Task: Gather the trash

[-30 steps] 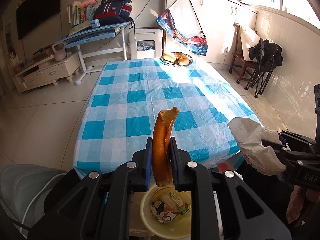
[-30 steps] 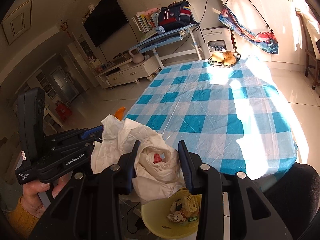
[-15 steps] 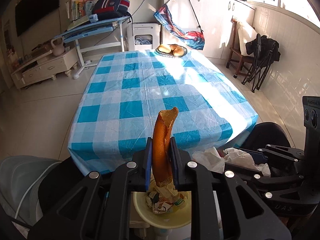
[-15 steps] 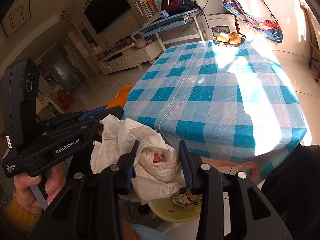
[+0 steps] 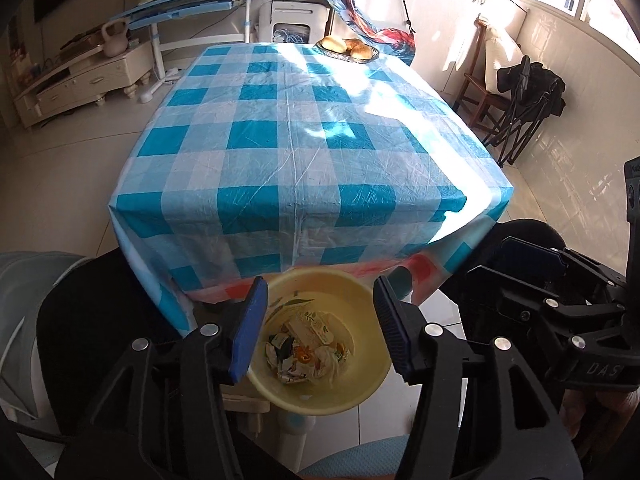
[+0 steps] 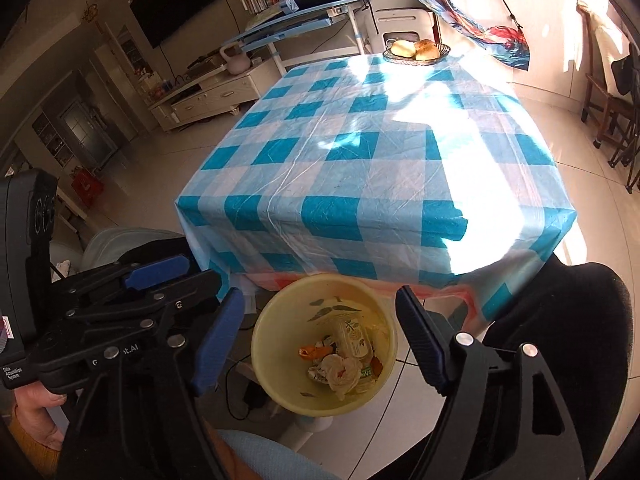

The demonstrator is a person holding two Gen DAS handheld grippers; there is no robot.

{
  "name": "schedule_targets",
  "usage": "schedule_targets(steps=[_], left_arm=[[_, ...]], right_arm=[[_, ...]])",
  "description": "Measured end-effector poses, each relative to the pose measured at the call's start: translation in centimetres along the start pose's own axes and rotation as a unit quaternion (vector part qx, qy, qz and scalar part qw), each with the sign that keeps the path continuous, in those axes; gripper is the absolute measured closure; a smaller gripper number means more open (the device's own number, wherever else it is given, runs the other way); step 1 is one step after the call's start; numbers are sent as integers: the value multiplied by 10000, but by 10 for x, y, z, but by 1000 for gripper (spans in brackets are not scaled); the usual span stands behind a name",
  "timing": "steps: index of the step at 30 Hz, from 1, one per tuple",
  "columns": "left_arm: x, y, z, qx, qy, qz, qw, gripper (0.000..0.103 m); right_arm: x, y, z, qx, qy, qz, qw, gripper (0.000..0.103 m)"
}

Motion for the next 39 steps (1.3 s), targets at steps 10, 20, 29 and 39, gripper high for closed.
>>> schedule_targets(steps=[10, 20, 29, 39], left_arm=[[-17, -29, 111, -1934, -3, 111, 9810, 15], [-26, -29, 183, -2912, -62, 239, 9563, 7], [-20, -21, 191, -2998, -385, 327, 9527, 7], [-27, -18, 195, -2999, -458, 245, 9525, 7]], right_arm=[[31, -36, 106, -1544, 1100, 429, 9809, 9], [67, -42, 161, -2554, 1696, 740, 9490, 8], [61, -37, 160, -2472, 1986, 618, 9464, 8], [54, -22, 160, -2320, 1971, 491, 9513, 8]])
Point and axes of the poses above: each gripper's, at about its wrist camera, not at the fingertips, and z roughly against the way its jaws point, x to its left, y to its underside, the point moved 4 cm from there along -z, roughly the way its jaws point, and after that the axes turned 13 degrees about z, right-handed, at the moved point
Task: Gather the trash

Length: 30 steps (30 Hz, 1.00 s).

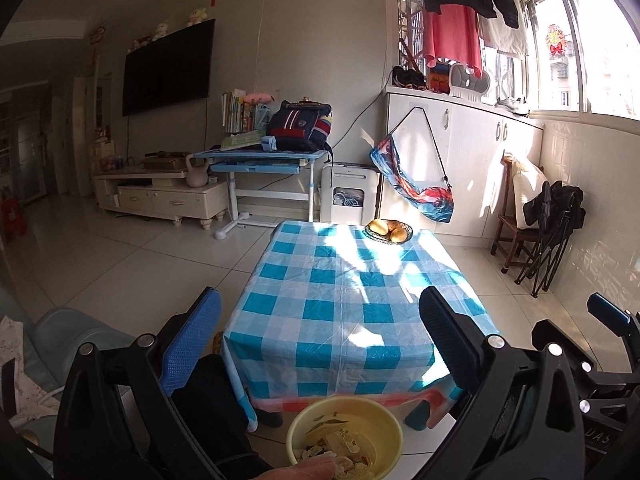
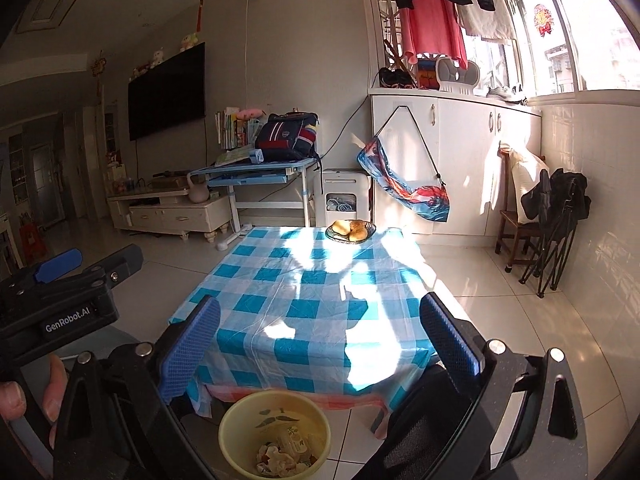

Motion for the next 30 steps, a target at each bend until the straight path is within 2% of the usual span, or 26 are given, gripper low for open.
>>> schedule_targets(steps=[6, 23, 30], left_arm=[[-7, 3, 1, -6, -34, -187, 9998, 7], [-7, 3, 2, -23, -60, -154, 9999, 7], [-7, 3, 5, -148, 106, -155, 9997, 7]], right_arm=[[3, 3, -3, 54, -55, -22, 10000, 8], [5, 4, -3, 80, -80, -22, 9999, 8], [8, 9, -7, 118, -106, -17, 9999, 8]])
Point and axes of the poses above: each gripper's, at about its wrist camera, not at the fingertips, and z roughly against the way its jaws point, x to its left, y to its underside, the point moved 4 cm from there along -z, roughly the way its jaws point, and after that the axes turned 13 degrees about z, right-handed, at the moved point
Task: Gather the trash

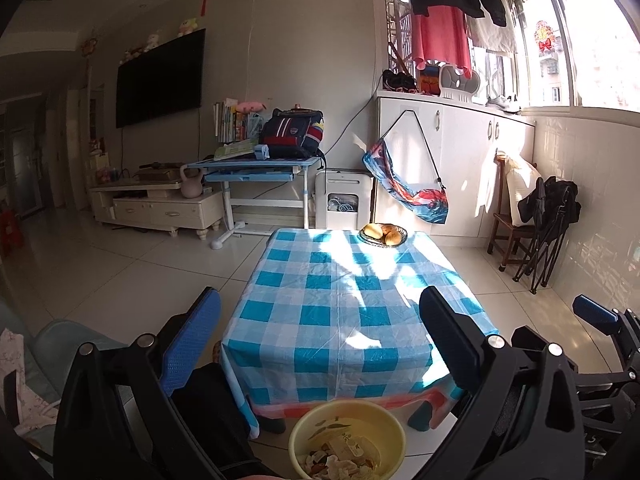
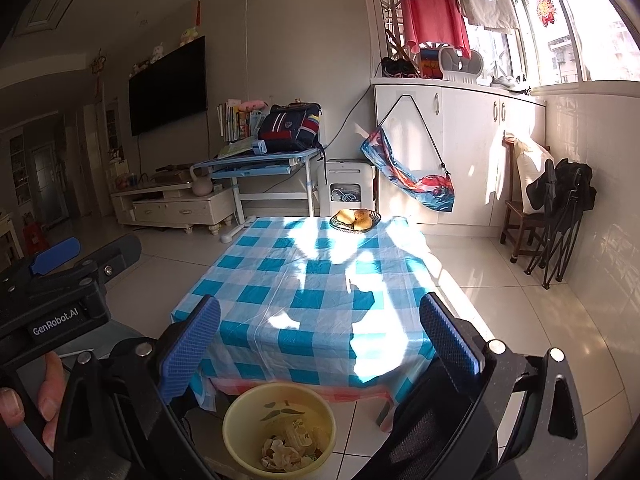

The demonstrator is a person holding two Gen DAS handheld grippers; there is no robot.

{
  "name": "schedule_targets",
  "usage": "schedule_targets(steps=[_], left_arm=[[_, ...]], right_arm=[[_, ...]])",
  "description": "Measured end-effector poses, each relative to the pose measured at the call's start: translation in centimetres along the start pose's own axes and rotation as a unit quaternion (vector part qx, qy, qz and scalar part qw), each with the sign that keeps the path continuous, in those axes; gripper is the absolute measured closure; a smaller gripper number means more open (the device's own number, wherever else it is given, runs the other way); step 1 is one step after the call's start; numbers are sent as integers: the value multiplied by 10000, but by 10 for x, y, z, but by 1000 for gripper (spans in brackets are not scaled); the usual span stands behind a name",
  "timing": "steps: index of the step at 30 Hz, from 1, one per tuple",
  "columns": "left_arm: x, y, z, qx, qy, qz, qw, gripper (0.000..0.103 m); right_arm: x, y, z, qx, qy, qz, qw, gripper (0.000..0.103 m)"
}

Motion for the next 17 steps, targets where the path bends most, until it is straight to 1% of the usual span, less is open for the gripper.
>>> schedule_targets(steps=[6, 11, 17], left_arm=[[3, -1, 6, -208, -170, -67, 9996, 7], [5, -1, 0, -19, -133, -69, 9999, 7], [8, 3, -4, 48, -153, -25, 9999, 7]], right_arm=[[0, 1, -2, 16, -4, -8, 10000, 8], [0, 1, -1, 18, -6, -4, 10000, 8], [2, 6, -4, 47, -22, 4, 10000, 8]])
Point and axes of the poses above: each gripper's, at about its wrist camera, not at the fingertips, and z roughly against the way its jaws point, x to its left, y to its underside, the point moved 4 cm from there along -z, roughly the way its jaws point, and after that the axes turned 13 degrees about z, right-handed, at the moved point
